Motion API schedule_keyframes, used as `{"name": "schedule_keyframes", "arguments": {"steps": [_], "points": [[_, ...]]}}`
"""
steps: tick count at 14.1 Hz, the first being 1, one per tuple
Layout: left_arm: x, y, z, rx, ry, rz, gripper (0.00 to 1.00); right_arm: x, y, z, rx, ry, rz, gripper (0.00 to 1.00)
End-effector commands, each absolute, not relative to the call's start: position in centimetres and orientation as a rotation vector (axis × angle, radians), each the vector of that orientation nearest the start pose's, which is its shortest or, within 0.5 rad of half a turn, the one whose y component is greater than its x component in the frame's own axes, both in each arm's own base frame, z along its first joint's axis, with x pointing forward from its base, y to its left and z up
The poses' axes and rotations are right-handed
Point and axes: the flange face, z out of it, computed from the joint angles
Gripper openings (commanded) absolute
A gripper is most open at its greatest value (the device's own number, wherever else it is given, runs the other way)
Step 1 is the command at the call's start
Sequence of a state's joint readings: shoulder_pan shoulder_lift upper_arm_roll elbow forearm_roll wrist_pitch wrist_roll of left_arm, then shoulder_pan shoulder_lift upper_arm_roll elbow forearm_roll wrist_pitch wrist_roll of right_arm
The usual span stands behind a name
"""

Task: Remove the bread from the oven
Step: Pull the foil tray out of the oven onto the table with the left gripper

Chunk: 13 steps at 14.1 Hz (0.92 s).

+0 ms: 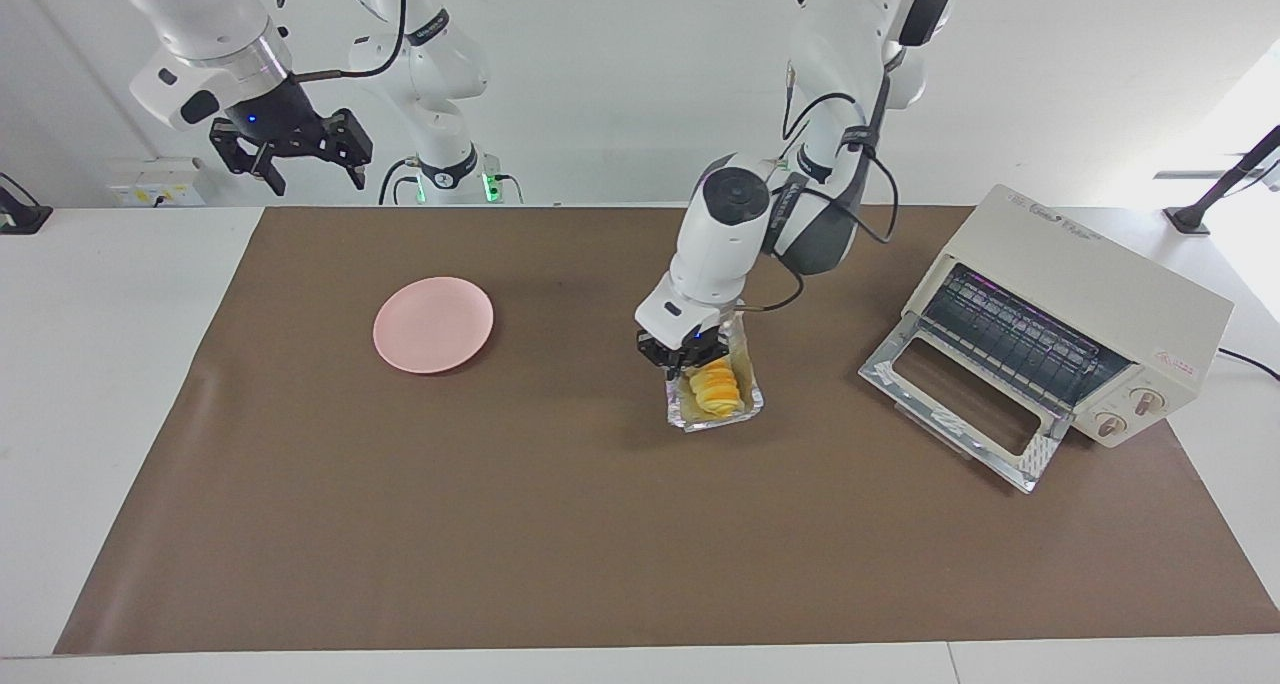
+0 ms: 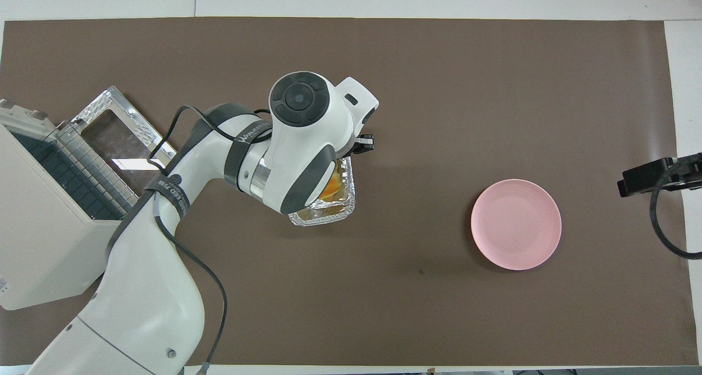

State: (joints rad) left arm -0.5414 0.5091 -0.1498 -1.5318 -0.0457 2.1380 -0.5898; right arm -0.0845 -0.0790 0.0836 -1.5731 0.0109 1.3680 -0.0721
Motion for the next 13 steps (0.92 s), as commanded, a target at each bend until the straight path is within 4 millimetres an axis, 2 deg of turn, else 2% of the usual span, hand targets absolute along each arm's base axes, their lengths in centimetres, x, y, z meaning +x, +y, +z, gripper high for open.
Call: {"name": "schedule_keyframes", "arguments": {"steps": [1,3,4,5,6,7,8,11,12,13], "points": [[56.3,-44.6,35.1,-3.306,0.03,-0.021,0.0,50.2,0.1,64.8,-3.114,-0.125,0.201,1.0],[56.0,-44.4,34.4,-3.294,0.037,-0.007,0.0,50.2,-0.1,64.8,-3.113,-0.125,0.203,1.0],[56.0,-44.4,34.4,-3.298,0.029,-0.002,0.16,50.2,-0.2,64.8,-3.114,-0.123,0.2,1.0],[56.2,-44.4,34.8,-3.303,0.023,-0.009,0.55,50.2,-0.1,64.8,-3.114,-0.123,0.2,1.0],[56.2,-44.4,34.8,-3.302,0.012,-0.002,0.68,50.2,0.1,64.8,-3.114,-0.127,0.201,1.0],[56.1,-44.4,34.8,-3.3,-0.014,0.003,0.95,50.2,0.2,65.0,-3.117,-0.125,0.194,1.0],[56.2,-44.4,34.9,-3.299,-0.026,0.006,1.0,50.2,0.1,65.0,-3.115,-0.125,0.193,1.0],[57.4,-43.5,37.5,-3.306,-0.05,-0.019,1.0,50.2,0.5,64.8,-3.115,-0.139,0.189,1.0],[57.8,-42.3,39.4,-3.301,-0.075,-0.023,1.0,50.0,1.2,64.4,-3.117,-0.15,0.189,1.0],[59.1,-38.6,43.1,-3.291,-0.149,-0.054,1.0,50.2,3.0,63.7,-3.119,-0.197,0.159,1.0]]}}
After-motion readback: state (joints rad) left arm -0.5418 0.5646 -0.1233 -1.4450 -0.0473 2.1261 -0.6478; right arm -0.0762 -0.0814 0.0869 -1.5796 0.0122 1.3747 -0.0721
